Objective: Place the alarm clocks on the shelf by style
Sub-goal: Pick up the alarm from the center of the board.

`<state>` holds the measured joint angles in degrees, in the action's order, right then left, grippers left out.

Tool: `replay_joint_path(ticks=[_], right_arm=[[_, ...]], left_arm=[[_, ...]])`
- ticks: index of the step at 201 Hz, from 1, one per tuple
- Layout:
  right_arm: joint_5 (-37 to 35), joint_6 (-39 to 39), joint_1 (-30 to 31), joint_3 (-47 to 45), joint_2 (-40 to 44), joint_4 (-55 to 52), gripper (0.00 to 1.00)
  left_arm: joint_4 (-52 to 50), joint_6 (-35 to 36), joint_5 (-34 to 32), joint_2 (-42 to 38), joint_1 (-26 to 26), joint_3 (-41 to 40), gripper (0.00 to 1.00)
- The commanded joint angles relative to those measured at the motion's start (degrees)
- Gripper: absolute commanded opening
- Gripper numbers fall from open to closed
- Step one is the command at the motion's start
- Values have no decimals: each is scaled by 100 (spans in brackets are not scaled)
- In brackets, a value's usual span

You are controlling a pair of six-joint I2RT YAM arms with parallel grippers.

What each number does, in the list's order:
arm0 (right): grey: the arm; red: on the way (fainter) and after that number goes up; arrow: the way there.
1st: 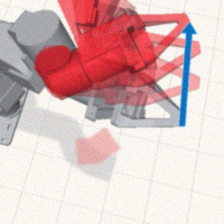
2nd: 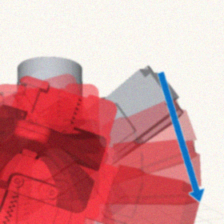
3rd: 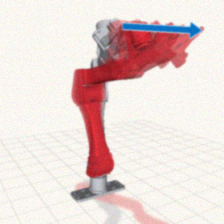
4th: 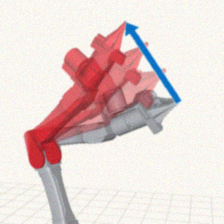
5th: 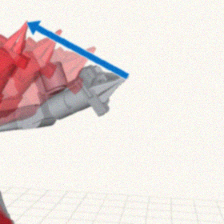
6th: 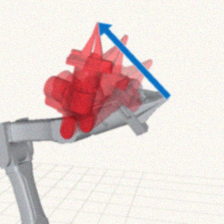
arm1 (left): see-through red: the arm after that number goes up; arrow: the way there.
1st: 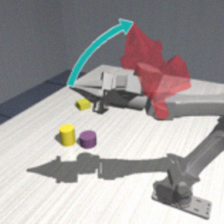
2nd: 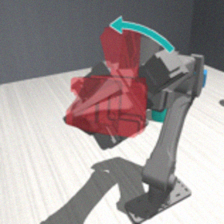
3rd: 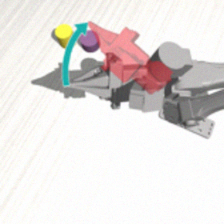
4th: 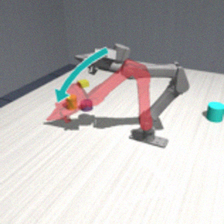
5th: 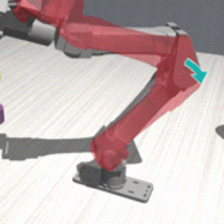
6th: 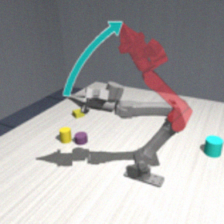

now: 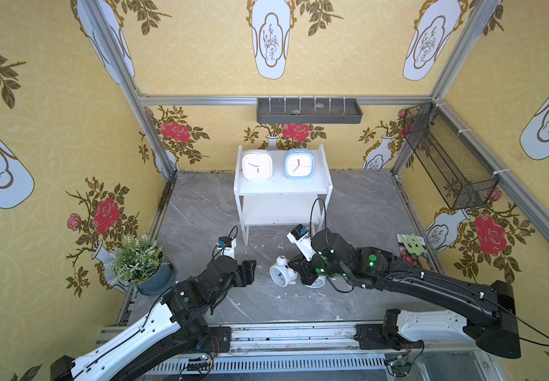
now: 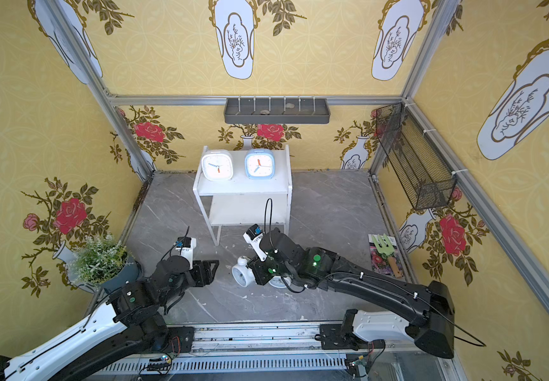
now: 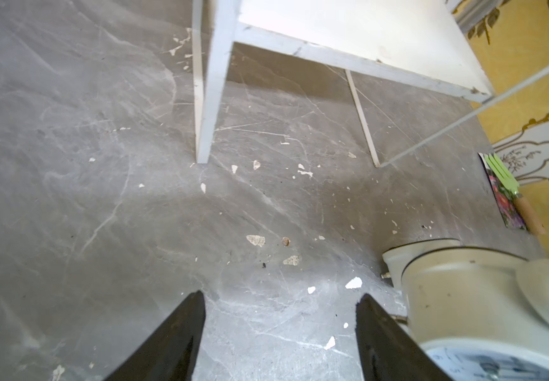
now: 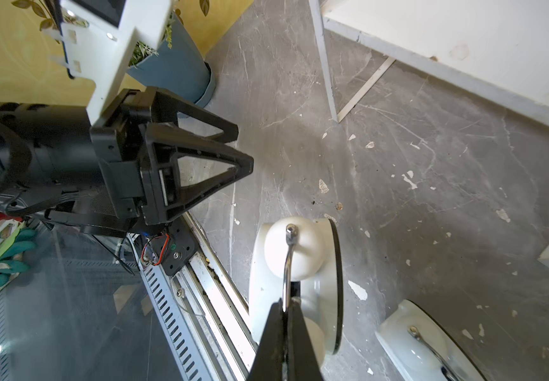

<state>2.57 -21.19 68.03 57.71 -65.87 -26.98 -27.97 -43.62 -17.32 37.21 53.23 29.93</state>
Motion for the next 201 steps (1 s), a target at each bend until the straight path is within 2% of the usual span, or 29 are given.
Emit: replay_joint_path(ticks=[1, 39, 59, 76, 85, 93, 101, 118, 169, 201], right_arm=[[-159, -29, -79, -46, 223, -141, 0], [-186, -79, -185, -49, 626, -318, 0], [-228, -80, -207, -40, 755, -368, 0], [-238, -103, -229, 28, 820, -434, 0], [-239, -120, -244, 91, 842, -488, 0], [-223, -129, -255, 148, 863, -525, 0], [-206, -136, -270, 198, 882, -556, 0], [-148, -161, -307, 286, 927, -580, 0], [128, -236, -334, 727, 790, -692, 0], [239, -236, -334, 960, 624, -841, 0]], left_arm=[[195, 712, -476, 404, 625, 301, 72], [923, 1773, -1558, 648, 2051, 415, 71], [1244, 2085, -1971, 726, 2417, 414, 72], [1717, 2551, -1961, 631, 2739, 278, 76], [1983, 2810, -1703, 543, 2826, 163, 81], [2148, 2973, -1458, 462, 2843, 66, 94], [2230, 3070, -1291, 416, 2850, -3, 99], [2281, 3232, -1101, 448, 2867, -39, 99], [2828, 3841, -1322, 560, 3151, -79, 99], [3391, 4309, -1844, 515, 3272, -178, 99]])
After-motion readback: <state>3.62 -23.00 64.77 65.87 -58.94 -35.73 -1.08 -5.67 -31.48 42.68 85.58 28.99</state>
